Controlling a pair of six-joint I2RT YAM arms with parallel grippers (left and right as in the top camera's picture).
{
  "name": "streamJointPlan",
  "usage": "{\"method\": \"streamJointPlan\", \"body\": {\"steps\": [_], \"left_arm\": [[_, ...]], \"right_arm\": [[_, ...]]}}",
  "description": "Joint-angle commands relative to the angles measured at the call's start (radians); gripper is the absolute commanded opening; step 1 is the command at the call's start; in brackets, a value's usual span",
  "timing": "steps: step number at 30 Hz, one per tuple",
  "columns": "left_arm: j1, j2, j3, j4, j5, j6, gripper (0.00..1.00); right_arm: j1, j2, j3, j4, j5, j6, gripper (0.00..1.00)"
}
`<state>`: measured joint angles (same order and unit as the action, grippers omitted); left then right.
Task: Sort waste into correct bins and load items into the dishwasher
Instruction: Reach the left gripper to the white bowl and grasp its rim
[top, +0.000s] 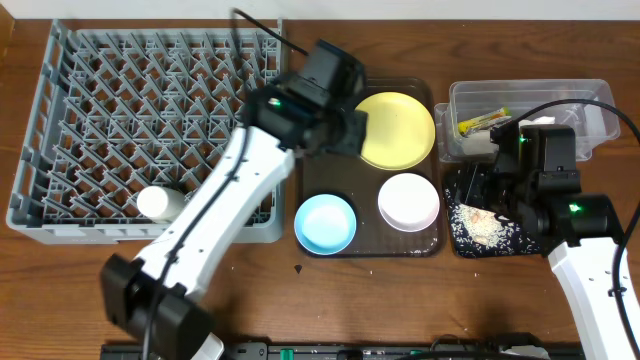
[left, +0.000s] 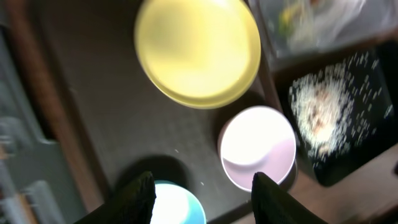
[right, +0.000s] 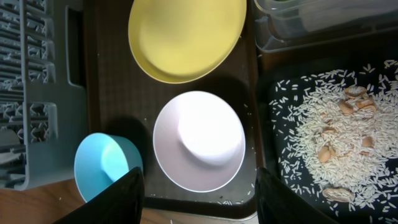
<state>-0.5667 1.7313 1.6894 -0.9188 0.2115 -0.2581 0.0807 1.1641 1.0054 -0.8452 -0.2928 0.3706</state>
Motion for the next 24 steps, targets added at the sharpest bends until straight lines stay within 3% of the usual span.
{"method": "streamJointPlan", "body": {"steps": [1, 15, 17, 22, 24], "left_arm": [[-0.065, 0.090, -0.039, 0.002, 0.017, 0.010, 0.51], [-0.165, 0.417, -0.039, 0.051, 0.024, 0.009, 0.50], [-0.165, 0.447, -0.039, 0.060, 0.026, 0.008, 0.43], [-0.165, 0.481, -0.039, 0.077, 0.068, 0.002, 0.08], [-0.165, 0.478, -0.036, 0.080, 0.068, 0.001, 0.08]], "right_arm": [[0.005, 0.001, 0.014, -0.002, 0.012, -0.019, 0.56], [0.005, 0.001, 0.014, -0.005, 0.012, -0.019, 0.59], [0.005, 0.001, 0.014, -0.005, 0.012, -0.019, 0.59], [0.005, 0.001, 0.014, -0.002, 0.012, -0.019, 0.59], [0.005, 0.001, 0.014, -0.002, 0.012, -0.019, 0.60]]}}
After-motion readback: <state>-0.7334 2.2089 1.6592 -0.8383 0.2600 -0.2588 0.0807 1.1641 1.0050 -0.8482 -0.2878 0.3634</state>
